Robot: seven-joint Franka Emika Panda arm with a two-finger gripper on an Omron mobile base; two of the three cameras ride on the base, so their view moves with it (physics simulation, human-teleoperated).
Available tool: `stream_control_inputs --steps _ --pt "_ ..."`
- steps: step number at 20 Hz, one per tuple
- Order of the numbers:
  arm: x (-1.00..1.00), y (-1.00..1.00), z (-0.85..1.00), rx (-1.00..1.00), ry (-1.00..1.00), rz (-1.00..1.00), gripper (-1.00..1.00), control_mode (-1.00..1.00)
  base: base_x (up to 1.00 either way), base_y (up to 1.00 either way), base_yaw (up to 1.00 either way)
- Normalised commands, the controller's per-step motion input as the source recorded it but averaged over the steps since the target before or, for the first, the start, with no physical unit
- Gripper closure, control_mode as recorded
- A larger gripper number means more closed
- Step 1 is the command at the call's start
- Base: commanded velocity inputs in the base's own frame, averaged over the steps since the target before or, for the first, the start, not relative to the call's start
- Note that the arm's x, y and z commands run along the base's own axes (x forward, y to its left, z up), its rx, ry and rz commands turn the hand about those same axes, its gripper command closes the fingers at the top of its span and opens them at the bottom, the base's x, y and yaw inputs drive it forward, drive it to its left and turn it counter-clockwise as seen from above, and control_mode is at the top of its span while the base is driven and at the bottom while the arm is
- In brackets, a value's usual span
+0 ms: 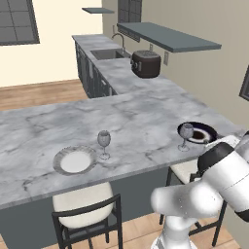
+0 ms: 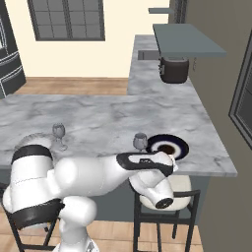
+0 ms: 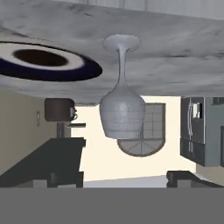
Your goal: Retrieve the wine glasses from the counter and place one next to each plate.
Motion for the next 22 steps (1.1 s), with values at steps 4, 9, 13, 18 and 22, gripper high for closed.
stream_control_inputs --steps 4,9,13,18,22 --pt "-0.38 0.0 1.0 0.15 -0.04 0.0 -1.0 -1.0 0.0 0.0 0.0" --pt "-0.28 0.02 1.0 0.18 -0.02 0.0 -1.0 -1.0 0.0 0.0 0.0" --pt "-0.22 0.23 1.0 0.17 0.0 0.0 -1.0 -1.0 0.0 0.0 0.0" --pt "-0.2 0.52 1.0 0.13 0.01 0.0 -1.0 -1.0 0.0 0.0 0.0" --pt "-0.72 0.62 0.75 0.09 0.01 0.01 -1.0 -1.0 0.0 0.0 0.0"
